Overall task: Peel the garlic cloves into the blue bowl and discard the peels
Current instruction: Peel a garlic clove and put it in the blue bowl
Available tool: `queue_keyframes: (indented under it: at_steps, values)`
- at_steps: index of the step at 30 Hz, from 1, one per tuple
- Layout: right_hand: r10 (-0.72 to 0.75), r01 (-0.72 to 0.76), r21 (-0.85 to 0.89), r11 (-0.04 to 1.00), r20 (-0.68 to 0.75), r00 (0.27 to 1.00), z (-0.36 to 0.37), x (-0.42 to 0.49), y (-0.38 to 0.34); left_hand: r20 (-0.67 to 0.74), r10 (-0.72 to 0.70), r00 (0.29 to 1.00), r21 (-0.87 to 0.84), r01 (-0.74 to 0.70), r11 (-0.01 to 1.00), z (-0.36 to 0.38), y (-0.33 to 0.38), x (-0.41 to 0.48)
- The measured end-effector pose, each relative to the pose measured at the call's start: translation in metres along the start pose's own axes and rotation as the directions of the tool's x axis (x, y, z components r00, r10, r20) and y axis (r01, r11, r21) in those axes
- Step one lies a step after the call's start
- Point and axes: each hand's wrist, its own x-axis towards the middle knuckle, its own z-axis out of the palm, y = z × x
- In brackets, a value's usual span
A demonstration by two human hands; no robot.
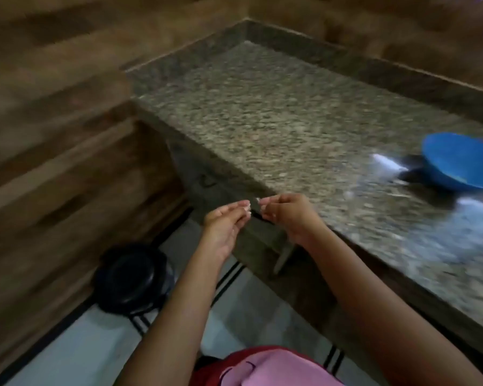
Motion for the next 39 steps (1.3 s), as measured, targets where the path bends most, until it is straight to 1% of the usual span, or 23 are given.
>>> queue_keyframes:
  at_steps: [3, 7, 9, 13, 17, 19, 21, 23, 25, 27, 29, 31, 33, 35, 36, 37, 39]
  values:
    - [0.028, -0.020, -0.065, 0.998, 0.126, 0.992, 0.091, 0.014, 0.013, -0.138, 0.036, 0.990, -0.013, -0.038, 0.999, -0.089, 0.034, 0.007]
    - [0.098, -0.064, -0.155, 0.986, 0.230, 0.968, 0.198, 0.030, 0.035, -0.290, 0.046, 0.956, -0.025, -0.056, 0.998, -0.190, 0.066, 0.024]
    - [0.132, -0.080, -0.199, 0.977, 0.264, 0.956, 0.237, 0.037, 0.046, -0.368, 0.027, 0.929, -0.051, -0.049, 0.998, -0.229, 0.074, 0.031]
    - [0.205, -0.124, -0.271, 0.955, 0.297, 0.932, 0.301, 0.057, 0.065, -0.476, -0.039, 0.879, -0.147, -0.036, 0.989, -0.295, 0.079, 0.049]
    - [0.317, -0.197, -0.339, 0.920, 0.347, 0.883, 0.353, 0.088, 0.099, -0.567, -0.132, 0.813, -0.257, -0.022, 0.966, -0.347, 0.076, 0.070]
    - [0.387, -0.232, -0.419, 0.878, 0.337, 0.858, 0.376, 0.107, 0.121, -0.579, -0.186, 0.794, -0.303, 0.002, 0.953, -0.363, 0.069, 0.081]
    - [0.424, -0.248, -0.498, 0.831, 0.278, 0.862, 0.396, 0.124, 0.141, -0.581, -0.236, 0.779, -0.343, 0.028, 0.939, -0.378, 0.058, 0.093]
    - [0.448, -0.286, -0.508, 0.812, 0.230, 0.864, 0.410, 0.141, 0.161, -0.587, -0.286, 0.757, -0.388, 0.047, 0.921, -0.393, 0.041, 0.107]
    - [0.448, -0.275, -0.537, 0.798, 0.222, 0.866, 0.419, 0.158, 0.183, -0.581, -0.363, 0.729, -0.471, 0.062, 0.880, -0.410, 0.021, 0.125]
    - [0.441, -0.218, -0.629, 0.746, 0.221, 0.870, 0.426, 0.174, 0.211, -0.561, -0.442, 0.700, -0.561, 0.071, 0.825, -0.426, -0.001, 0.144]
    - [0.391, -0.146, -0.701, 0.698, 0.203, 0.898, 0.434, 0.187, 0.239, -0.551, -0.477, 0.685, -0.621, 0.045, 0.782, -0.440, -0.019, 0.166]
    - [0.352, -0.137, -0.713, 0.688, 0.163, 0.922, 0.444, 0.199, 0.268, -0.545, -0.487, 0.682, -0.664, 0.005, 0.748, -0.456, -0.037, 0.189]
    - [0.372, -0.167, -0.702, 0.692, 0.149, 0.916, 0.454, 0.212, 0.295, -0.525, -0.531, 0.665, -0.718, -0.011, 0.696, -0.473, -0.051, 0.214]
    - [0.415, -0.191, -0.682, 0.706, 0.179, 0.892, 0.461, 0.220, 0.317, -0.470, -0.560, 0.682, -0.748, 0.030, 0.663, -0.486, -0.065, 0.236]
    - [0.450, -0.194, -0.679, 0.708, 0.223, 0.865, 0.466, 0.220, 0.325, -0.447, -0.560, 0.698, -0.749, 0.050, 0.660, -0.489, -0.071, 0.244]
    - [0.492, -0.200, -0.682, 0.703, 0.265, 0.829, 0.471, 0.219, 0.336, -0.433, -0.574, 0.695, -0.748, 0.079, 0.659, -0.491, -0.074, 0.251]
    - [0.610, -0.238, -0.734, 0.636, 0.289, 0.738, 0.475, 0.218, 0.358, -0.455, -0.594, 0.663, -0.712, 0.130, 0.690, -0.492, -0.081, 0.260]
